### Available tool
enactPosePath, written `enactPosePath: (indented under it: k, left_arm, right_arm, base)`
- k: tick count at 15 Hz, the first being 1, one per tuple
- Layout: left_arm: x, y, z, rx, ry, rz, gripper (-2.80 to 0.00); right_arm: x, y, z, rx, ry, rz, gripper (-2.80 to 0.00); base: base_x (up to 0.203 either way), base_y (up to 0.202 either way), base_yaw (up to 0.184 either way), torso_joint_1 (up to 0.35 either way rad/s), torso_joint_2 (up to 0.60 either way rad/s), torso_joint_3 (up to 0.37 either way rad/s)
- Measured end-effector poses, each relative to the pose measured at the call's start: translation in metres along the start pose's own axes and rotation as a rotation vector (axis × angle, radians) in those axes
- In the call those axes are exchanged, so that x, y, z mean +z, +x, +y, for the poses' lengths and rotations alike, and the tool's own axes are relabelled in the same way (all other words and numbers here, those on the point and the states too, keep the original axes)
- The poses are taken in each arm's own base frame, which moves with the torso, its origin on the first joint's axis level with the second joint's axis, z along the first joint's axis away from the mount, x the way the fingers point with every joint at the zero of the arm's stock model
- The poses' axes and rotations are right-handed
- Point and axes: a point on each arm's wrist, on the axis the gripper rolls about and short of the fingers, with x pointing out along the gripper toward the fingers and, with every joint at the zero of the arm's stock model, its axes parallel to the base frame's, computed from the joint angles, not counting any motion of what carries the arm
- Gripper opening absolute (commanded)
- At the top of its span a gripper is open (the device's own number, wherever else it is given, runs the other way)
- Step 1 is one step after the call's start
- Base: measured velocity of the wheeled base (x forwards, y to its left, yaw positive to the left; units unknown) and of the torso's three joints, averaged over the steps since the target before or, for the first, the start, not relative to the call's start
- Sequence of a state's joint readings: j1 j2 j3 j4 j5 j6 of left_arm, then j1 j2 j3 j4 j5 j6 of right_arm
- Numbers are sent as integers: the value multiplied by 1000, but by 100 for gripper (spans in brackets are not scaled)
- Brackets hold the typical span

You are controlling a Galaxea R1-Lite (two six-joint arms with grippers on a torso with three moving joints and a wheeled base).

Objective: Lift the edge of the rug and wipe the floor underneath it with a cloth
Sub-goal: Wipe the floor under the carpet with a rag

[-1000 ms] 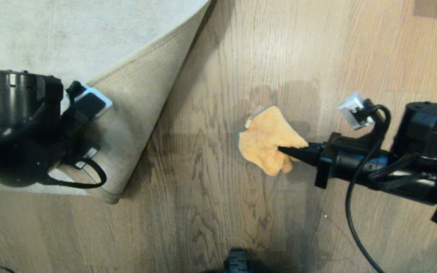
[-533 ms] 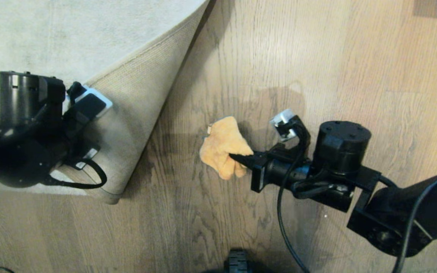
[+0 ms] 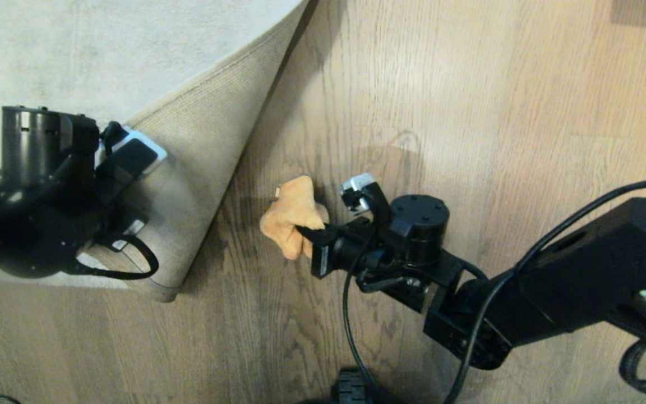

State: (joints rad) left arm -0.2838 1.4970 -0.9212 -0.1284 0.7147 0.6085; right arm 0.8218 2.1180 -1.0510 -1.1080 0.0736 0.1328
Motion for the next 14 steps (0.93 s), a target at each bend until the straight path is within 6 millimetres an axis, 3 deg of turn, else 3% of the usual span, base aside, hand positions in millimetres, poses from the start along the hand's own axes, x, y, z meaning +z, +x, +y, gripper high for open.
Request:
enactPosePath:
  k: [7, 10, 14]
  left_arm:
    - [0, -1, -3, -5, 9, -1, -280]
    - [1, -2, -4, -8, 11, -5, -280]
    - [2, -5, -7, -6, 17, -9, -280]
  right_arm:
    - [-17, 43, -7, -115, 31, -149, -280]
    - [-21, 48, -17, -160, 35, -163, -280]
    - [-13, 50, -43, -227, 29, -200, -280]
  base:
    - [0, 0, 0, 0, 0, 0]
    - [0, 0, 0, 0, 0, 0]
    - [0, 0, 0, 0, 0, 0]
